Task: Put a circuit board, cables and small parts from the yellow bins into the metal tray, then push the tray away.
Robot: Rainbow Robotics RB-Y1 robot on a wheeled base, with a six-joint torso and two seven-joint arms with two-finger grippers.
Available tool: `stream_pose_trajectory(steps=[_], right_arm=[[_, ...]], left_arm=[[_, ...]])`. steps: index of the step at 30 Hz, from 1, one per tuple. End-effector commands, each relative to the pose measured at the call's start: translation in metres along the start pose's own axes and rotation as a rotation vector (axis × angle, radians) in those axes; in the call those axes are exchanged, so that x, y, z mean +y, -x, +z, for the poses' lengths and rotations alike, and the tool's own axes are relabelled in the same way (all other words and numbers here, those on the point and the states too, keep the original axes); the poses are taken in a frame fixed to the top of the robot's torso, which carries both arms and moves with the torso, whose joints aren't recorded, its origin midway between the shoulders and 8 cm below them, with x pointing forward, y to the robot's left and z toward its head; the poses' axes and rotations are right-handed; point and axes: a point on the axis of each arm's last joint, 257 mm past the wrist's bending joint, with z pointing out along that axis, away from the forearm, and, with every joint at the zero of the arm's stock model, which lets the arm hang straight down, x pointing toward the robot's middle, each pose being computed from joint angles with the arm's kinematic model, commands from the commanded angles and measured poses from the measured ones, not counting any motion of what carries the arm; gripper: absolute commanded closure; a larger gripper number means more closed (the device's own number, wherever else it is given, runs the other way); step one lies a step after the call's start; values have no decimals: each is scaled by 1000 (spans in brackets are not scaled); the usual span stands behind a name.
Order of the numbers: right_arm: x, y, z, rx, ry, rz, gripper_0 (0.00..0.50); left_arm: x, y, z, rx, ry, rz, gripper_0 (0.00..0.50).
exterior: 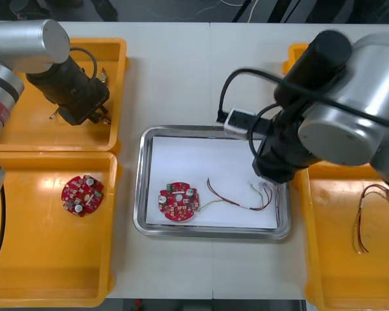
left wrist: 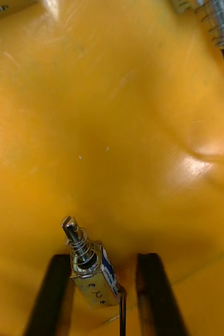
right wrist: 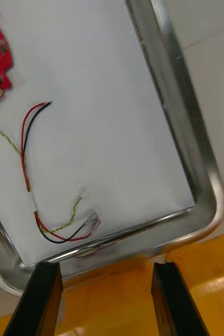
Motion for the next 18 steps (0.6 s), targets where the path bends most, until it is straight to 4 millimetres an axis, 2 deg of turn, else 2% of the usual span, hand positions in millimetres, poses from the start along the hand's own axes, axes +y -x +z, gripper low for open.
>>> stream_pose_trajectory(steps=[1,7,12,18], right_arm=[[-38,24,-42,-119,-73,89,0],[-74,10,-59,-143,-115,274,0],[-114,-1,-73,-157,-139,411,0],[-158,-23,-85,-168,-148,570,0]], left_arm=[[-36,-2,-17,-16,-50,-43,500],[-36,-1,-18,-16,-51,-47,500],[-36,1,-20,-13,-59,-57,500],[-30,13,-29,-22,-64,-64,500]])
